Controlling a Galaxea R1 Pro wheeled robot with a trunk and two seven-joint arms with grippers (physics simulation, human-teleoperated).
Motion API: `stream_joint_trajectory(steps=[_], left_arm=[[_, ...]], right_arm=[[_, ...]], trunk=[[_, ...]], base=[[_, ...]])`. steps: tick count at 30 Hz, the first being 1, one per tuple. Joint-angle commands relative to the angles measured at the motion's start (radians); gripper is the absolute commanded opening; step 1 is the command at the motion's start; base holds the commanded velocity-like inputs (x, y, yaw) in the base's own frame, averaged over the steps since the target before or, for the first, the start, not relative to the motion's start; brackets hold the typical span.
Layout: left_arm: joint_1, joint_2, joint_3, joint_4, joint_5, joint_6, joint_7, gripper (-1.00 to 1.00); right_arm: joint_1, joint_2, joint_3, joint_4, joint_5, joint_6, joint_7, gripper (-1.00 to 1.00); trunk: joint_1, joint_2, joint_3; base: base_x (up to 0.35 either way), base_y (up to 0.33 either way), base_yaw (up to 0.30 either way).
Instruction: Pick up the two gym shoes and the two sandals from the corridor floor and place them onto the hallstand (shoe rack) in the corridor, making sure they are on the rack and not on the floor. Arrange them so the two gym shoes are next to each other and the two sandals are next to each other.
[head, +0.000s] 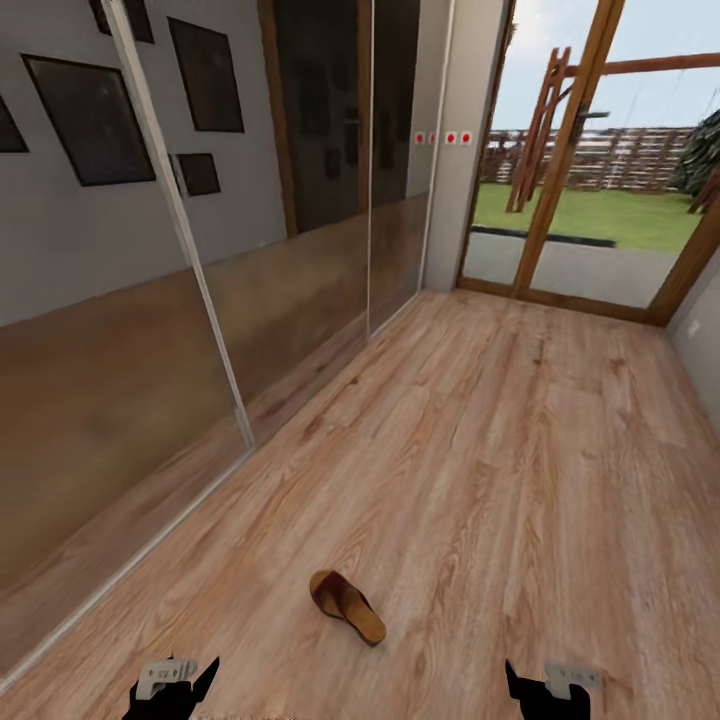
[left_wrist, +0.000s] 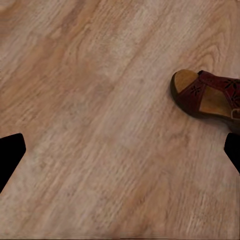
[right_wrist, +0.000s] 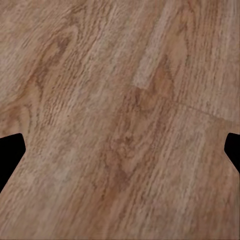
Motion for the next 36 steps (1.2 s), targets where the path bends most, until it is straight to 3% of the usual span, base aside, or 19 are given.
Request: stream_joint_trajectory(steps=[1, 36], left_arm=[[-0.001, 0.001, -0.008, 0.001, 0.010, -0.004, -0.002, 1.00], [-0.001, 0.003, -0.008, 0.000, 0.012, -0.004, -0.001, 1.00]], right_arm=[[0.000, 0.000, -0.009, 0.001, 0.010, -0.003, 0.003, 1.00], [0.000, 0.000, -0.009, 0.001, 0.010, -0.003, 0.003, 1.00]], trunk=[[0.000, 0.000, -0.001], [0.000, 0.000, -0.001]], base=[[0.000, -0.273, 0.278], [0.000, -0.273, 0.278]])
